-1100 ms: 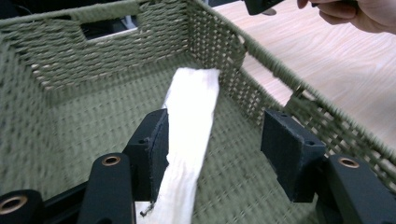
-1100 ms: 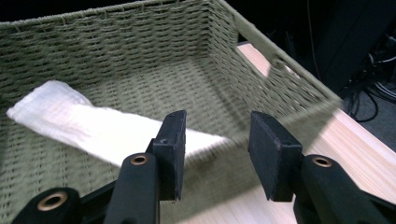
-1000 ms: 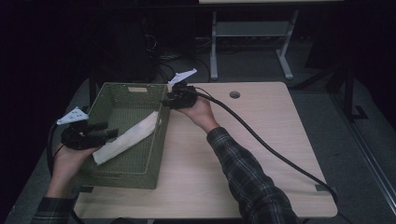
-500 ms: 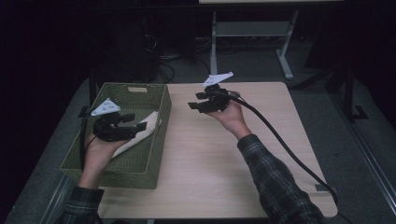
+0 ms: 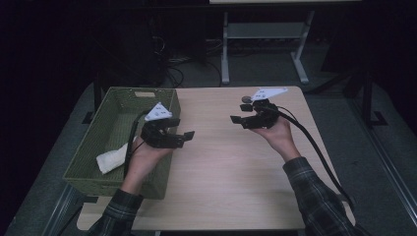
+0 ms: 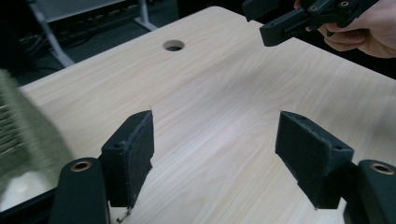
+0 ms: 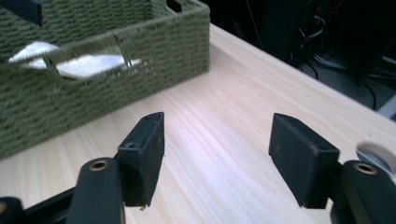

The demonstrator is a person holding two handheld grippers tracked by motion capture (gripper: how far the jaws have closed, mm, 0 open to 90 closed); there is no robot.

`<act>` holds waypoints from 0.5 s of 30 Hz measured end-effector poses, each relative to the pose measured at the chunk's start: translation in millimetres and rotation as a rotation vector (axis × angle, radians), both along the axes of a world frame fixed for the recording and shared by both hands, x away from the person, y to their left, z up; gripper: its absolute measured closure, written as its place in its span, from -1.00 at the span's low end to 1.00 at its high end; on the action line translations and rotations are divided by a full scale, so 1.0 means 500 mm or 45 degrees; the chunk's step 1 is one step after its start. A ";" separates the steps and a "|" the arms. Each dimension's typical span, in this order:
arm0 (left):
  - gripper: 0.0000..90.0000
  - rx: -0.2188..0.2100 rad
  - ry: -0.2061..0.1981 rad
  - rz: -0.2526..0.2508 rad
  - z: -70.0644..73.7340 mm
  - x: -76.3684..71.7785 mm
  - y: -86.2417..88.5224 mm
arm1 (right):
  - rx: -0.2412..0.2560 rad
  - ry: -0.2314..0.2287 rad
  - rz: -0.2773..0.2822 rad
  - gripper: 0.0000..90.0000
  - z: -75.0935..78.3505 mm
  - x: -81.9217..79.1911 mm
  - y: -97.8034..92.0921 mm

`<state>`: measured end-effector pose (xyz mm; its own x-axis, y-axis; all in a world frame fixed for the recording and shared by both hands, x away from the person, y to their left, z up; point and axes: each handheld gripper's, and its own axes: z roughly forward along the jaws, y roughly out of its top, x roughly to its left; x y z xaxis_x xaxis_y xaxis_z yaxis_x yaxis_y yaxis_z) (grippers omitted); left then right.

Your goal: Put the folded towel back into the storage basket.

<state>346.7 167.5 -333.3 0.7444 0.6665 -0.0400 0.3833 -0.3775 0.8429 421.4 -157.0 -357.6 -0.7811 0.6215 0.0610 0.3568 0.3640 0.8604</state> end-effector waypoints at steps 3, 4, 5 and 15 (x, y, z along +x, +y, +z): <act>-0.42 -0.005 0.015 -0.031 -0.016 -0.003 -0.025 | -0.008 0.016 -0.029 -0.29 -0.016 -0.016 -0.029; -0.42 -0.002 0.018 -0.041 -0.021 -0.005 -0.033 | -0.008 0.022 -0.035 -0.29 -0.022 -0.022 -0.039; -0.42 0.002 0.022 -0.048 -0.027 -0.007 -0.041 | 0.002 0.027 -0.044 -0.31 -0.028 -0.029 -0.048; -0.47 0.062 0.061 -0.108 -0.090 -0.024 -0.097 | -0.016 0.069 -0.119 -0.40 -0.085 -0.095 -0.116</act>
<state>334.7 119.2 -378.3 0.7964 0.6031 -0.0462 0.3878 -0.4506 0.8041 373.7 -215.1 -399.9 -0.7155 0.6923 0.0935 0.4358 0.3377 0.8343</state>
